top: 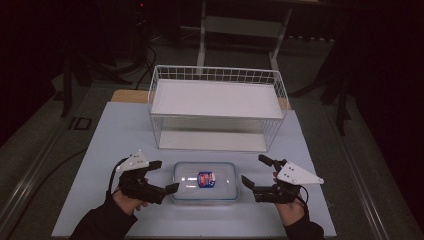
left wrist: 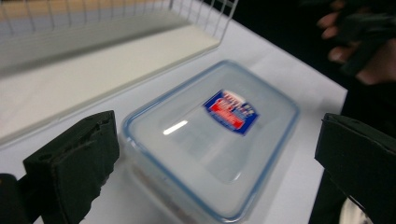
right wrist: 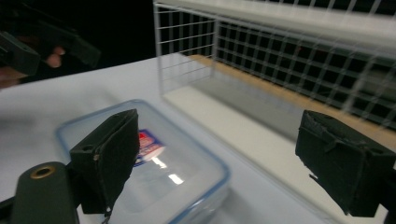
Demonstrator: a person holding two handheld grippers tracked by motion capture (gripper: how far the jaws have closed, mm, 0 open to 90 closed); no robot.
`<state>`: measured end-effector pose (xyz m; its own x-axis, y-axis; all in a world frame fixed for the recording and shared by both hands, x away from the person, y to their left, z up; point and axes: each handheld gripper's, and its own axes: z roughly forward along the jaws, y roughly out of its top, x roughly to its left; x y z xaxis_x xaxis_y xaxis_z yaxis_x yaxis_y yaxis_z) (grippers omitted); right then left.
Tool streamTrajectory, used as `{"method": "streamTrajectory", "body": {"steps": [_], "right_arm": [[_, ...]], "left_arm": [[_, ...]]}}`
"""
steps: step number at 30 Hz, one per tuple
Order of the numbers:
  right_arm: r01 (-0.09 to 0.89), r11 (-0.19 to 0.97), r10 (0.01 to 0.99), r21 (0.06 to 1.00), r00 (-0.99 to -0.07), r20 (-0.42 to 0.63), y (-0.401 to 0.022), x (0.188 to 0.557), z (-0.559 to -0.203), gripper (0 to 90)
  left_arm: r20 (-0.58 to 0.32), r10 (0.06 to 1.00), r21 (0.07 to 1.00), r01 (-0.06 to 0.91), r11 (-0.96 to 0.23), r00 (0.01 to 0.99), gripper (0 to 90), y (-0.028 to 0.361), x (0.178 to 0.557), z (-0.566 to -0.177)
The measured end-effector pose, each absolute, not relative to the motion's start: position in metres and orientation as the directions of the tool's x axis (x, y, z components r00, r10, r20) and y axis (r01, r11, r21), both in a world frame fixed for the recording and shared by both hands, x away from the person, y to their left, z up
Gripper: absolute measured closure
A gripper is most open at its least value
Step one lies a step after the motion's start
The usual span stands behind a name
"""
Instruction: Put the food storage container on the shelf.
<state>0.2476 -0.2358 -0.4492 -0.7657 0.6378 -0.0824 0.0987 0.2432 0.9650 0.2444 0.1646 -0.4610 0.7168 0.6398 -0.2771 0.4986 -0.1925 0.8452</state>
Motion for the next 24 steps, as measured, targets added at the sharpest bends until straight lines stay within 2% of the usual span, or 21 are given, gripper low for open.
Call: {"method": "streamTrajectory", "body": {"steps": [6, 11, 15, 23, 24], "right_arm": [[0.057, 0.255, 0.648, 0.965, -0.751, -0.127, -0.234, 0.243, -0.446, 13.3], [0.1, 0.286, 0.628, 0.953, -0.771, -0.108, -0.233, 0.242, -0.45, 15.0], [0.185, 0.313, 0.599, 0.932, -0.8, -0.043, -0.233, 0.244, -0.456, 13.9], [0.236, 0.345, 0.58, 0.909, -0.815, -0.009, -0.228, 0.244, -0.463, 10.7], [0.24, 0.35, 0.586, 0.906, -0.81, -0.012, -0.226, 0.244, -0.464, 10.5]], "left_arm": [[-0.403, 0.646, 0.769, 0.623, -0.145, 0.648, 0.0, 0.164, 0.26, -0.477], [-0.551, 0.628, 0.652, 0.753, -0.085, 0.549, 0.0, 0.169, 0.274, -0.495], [-0.603, 0.628, 0.577, 0.813, -0.082, 0.492, 0.0, 0.173, 0.28, -0.507], [-0.692, 0.602, 0.449, 0.891, -0.071, 0.397, 0.0, 0.172, 0.288, -0.527], [-0.696, 0.605, 0.445, 0.893, -0.059, 0.387, 2.4, 0.173, 0.289, -0.528]]}}
